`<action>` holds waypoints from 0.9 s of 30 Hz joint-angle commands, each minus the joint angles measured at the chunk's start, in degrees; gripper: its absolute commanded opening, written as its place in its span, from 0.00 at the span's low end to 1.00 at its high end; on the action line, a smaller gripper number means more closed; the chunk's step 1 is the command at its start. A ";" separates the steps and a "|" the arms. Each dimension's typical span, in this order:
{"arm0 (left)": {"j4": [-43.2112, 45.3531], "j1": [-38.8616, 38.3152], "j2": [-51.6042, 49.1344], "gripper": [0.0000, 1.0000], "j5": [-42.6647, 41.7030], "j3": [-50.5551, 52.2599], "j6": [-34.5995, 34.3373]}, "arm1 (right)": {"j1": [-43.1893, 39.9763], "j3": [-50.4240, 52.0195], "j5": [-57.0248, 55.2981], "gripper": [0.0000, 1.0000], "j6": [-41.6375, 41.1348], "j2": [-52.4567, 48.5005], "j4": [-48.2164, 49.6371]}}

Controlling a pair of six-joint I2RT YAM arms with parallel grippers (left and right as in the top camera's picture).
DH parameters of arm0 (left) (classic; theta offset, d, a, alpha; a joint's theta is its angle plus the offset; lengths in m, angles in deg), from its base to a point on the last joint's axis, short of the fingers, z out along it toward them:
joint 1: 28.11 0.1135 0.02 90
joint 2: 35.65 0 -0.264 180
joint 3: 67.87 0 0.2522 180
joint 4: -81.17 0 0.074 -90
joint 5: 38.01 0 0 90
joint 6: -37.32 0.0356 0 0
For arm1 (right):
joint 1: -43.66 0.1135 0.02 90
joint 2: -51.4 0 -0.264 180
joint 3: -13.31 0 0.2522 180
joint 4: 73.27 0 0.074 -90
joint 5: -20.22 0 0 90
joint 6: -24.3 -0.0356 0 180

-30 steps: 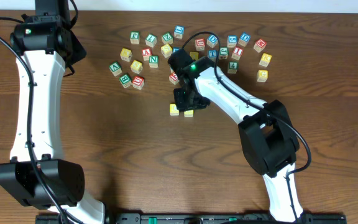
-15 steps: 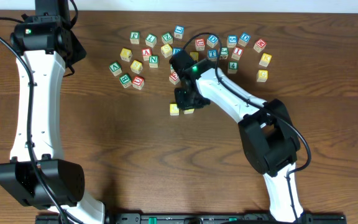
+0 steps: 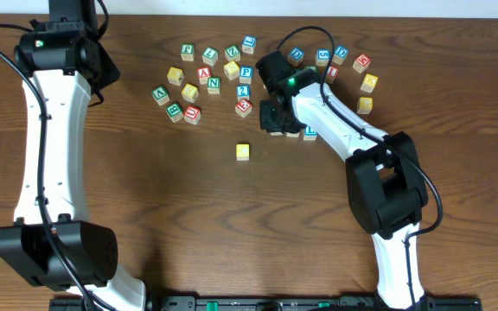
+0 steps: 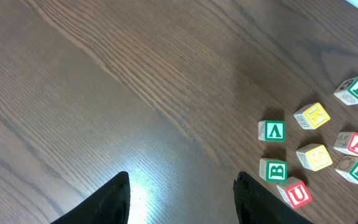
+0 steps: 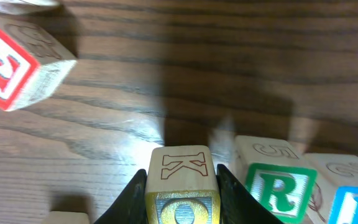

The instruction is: Spell out CORL

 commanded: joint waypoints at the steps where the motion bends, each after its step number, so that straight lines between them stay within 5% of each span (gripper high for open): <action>1: -0.13 0.02 -0.76 0.53 0.79 0.68 0.33 | 0.20 -1.05 -1.95 0.25 -1.53 0.90 -0.50; 16: -0.13 0.02 -0.76 0.53 0.79 0.68 0.33 | 0.20 -1.01 -3.23 0.26 -3.63 0.90 -3.39; 21: -0.13 0.02 -0.76 0.53 0.79 0.68 0.33 | 0.20 -1.01 -3.23 0.39 -3.63 0.90 -3.17; 27: -0.13 0.02 -0.76 0.53 0.76 0.68 0.33 | 0.20 -1.09 -3.19 0.39 -3.58 0.94 -2.03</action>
